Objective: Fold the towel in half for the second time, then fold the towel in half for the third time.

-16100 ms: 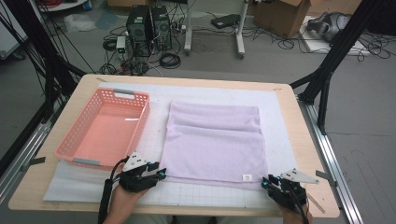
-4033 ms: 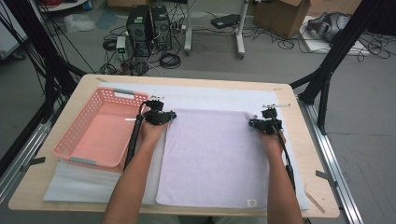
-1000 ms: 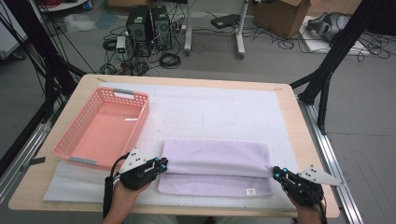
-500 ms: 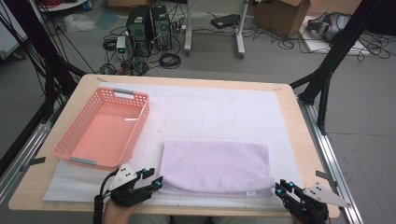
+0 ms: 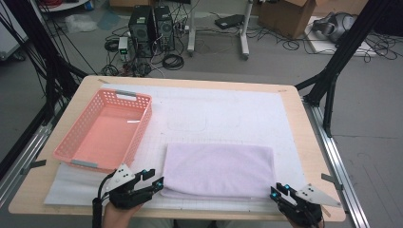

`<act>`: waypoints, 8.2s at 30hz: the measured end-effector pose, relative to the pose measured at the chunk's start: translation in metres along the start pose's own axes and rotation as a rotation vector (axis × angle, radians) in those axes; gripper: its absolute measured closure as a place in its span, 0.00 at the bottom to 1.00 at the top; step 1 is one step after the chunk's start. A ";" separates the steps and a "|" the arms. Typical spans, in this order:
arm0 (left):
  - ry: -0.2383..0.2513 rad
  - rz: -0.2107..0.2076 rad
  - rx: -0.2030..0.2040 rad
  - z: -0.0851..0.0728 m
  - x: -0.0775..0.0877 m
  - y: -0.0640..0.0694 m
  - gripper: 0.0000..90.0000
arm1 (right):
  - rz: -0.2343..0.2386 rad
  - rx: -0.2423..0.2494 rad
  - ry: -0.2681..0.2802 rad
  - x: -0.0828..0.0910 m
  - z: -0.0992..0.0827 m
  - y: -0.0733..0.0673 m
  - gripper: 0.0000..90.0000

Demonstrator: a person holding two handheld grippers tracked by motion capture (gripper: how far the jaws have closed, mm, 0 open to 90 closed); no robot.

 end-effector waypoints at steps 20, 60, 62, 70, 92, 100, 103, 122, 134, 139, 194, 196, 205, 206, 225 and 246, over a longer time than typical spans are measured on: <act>-0.138 0.006 -0.061 -0.008 -0.008 0.013 0.71 | -0.037 -0.061 -0.040 0.020 0.005 0.014 0.74; -0.132 0.171 0.058 0.019 -0.107 -0.054 0.49 | -0.067 -0.154 -0.096 -0.099 0.035 0.075 0.59; -0.145 0.185 0.070 0.019 -0.112 -0.059 0.48 | -0.079 -0.145 -0.139 -0.108 0.030 0.076 0.57; -0.187 0.142 0.102 0.013 -0.121 -0.065 0.77 | -0.051 -0.182 -0.140 -0.108 0.029 0.076 0.85; -0.022 0.229 0.116 0.056 -0.158 -0.084 0.89 | -0.118 -0.151 -0.051 -0.140 0.069 0.105 0.92; -0.067 0.217 0.104 0.043 -0.162 -0.092 0.81 | -0.153 -0.125 -0.065 -0.155 0.067 0.102 0.81; -0.060 0.193 0.110 0.046 -0.157 -0.089 0.62 | -0.160 -0.141 -0.037 -0.150 0.069 0.103 0.65; 0.025 0.032 -0.004 0.049 -0.106 -0.041 0.23 | 0.018 -0.049 0.038 -0.090 0.057 0.063 0.26; 0.028 -0.005 -0.057 0.039 -0.092 -0.024 0.23 | 0.039 -0.001 0.075 -0.077 0.059 0.047 0.19; 0.028 -0.007 -0.075 0.035 -0.087 -0.018 0.23 | 0.022 0.033 0.056 -0.078 0.054 0.045 0.19; -0.172 0.064 0.046 0.008 -0.084 -0.037 0.46 | 0.061 0.008 0.053 -0.077 0.055 0.041 0.19; -0.195 0.066 0.036 0.006 -0.084 -0.036 0.48 | 0.067 0.003 0.051 -0.078 0.055 0.040 0.19; -0.253 0.095 -0.021 0.000 -0.085 -0.027 0.61 | 0.086 0.009 0.054 -0.079 0.058 0.034 0.19; -0.250 0.096 -0.018 0.000 -0.084 -0.027 0.61 | 0.086 0.009 0.054 -0.079 0.058 0.034 0.19; -0.230 0.073 0.061 -0.004 -0.085 -0.025 0.88 | 0.283 0.067 -0.065 -0.159 0.105 -0.013 0.19; -0.214 0.051 0.101 -0.003 -0.083 -0.028 0.89 | 0.402 0.145 -0.127 -0.259 0.130 -0.080 0.32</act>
Point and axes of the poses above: each handheld gripper's, and its own axes: x roughly backward along the jaws, z roughly out of its top, y roughly to its right, the point moved 4 cm from there along -x, roughly forward along the jaws, and after that the axes turned 10 degrees about y, right-handed, at the moved point
